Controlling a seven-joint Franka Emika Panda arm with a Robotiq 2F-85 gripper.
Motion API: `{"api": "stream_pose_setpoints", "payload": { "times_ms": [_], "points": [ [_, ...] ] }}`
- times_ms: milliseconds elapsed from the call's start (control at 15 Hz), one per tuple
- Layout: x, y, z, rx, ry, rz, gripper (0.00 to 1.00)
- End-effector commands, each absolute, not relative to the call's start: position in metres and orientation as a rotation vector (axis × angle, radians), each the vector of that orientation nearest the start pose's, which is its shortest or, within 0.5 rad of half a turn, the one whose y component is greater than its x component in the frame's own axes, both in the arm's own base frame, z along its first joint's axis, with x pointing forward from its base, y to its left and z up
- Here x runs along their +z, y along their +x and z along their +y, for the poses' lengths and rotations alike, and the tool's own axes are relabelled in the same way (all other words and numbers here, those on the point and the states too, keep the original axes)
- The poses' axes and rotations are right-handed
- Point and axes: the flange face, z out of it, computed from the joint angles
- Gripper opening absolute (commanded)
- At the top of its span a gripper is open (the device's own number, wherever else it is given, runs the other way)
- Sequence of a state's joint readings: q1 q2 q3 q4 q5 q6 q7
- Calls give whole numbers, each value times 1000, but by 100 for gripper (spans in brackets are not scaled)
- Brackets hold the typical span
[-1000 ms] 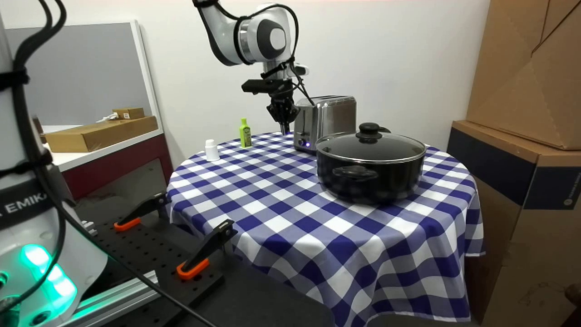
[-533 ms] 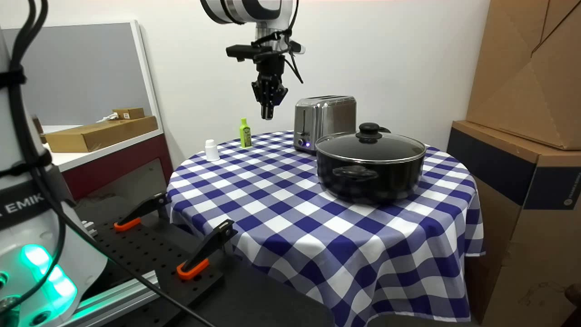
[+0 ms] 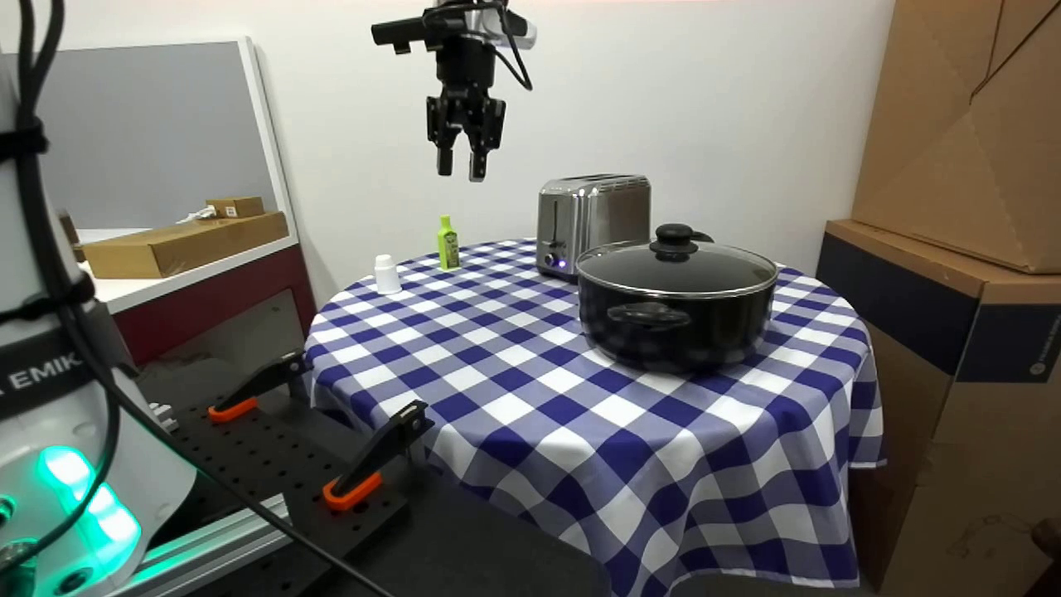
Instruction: Push the lever on the toaster downwards.
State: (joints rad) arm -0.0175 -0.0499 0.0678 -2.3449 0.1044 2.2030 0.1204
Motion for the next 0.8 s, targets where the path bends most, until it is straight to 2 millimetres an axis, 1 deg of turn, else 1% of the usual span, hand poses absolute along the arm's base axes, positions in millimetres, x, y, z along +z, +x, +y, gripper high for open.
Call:
{"api": "stream_pose_setpoints", "payload": {
  "times_ms": [0,133,267,333,533,733],
  "points": [
    [362,463,30,138,-3141,96,100],
    [368,459,31,120,-3180,30,100],
    [376,459,33,95,-3188,30,100],
    [366,467,32,104,-3169,59,100],
    [372,465,33,86,-3173,51,100],
    [372,465,33,86,-3173,51,100]
  ]
}}
